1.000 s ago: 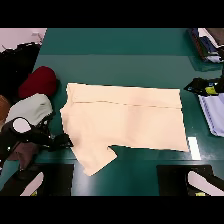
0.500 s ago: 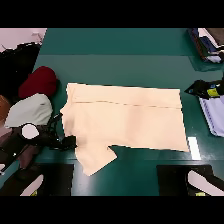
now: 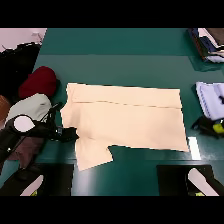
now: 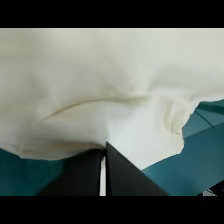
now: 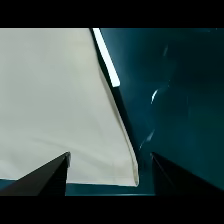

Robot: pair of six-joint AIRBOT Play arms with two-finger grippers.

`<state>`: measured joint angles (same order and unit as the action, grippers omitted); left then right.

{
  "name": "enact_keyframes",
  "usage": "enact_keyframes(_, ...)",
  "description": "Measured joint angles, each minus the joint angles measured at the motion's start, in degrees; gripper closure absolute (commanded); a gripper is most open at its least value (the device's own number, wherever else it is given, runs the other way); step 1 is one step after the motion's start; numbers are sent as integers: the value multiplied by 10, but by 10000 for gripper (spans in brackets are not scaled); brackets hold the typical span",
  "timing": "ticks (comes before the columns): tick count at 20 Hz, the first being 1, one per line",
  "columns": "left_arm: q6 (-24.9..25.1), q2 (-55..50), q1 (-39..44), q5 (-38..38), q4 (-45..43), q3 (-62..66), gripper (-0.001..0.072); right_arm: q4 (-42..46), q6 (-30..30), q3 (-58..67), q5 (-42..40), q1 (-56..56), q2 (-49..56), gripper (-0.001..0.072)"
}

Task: Fold the shirts.

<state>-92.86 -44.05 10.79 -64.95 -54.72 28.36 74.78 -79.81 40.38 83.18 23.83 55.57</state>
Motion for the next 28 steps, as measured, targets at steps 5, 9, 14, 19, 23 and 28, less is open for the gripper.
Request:
enact_keyframes(5,2,0,0,19,1,10,680,9,-6,-111,-16,45,-20,236)
enact_keyframes(9,3,0,0,23,1,12,680,-5,-10,-141,-26,54,-25,483)
enact_keyframes(14,3,0,0,19,-2,16,681,-33,-6,-137,-44,56,-25,699)
enact_keyframes(19,3,-1,0,9,-49,82,681,-44,-2,-34,-14,25,-25,699)
enact_keyframes(23,-8,-27,-8,35,-101,156,681,-46,-11,74,-18,-40,-4,699)
enact_keyframes(28,4,-136,-16,114,-127,241,680,-47,-22,199,-39,-108,95,699)
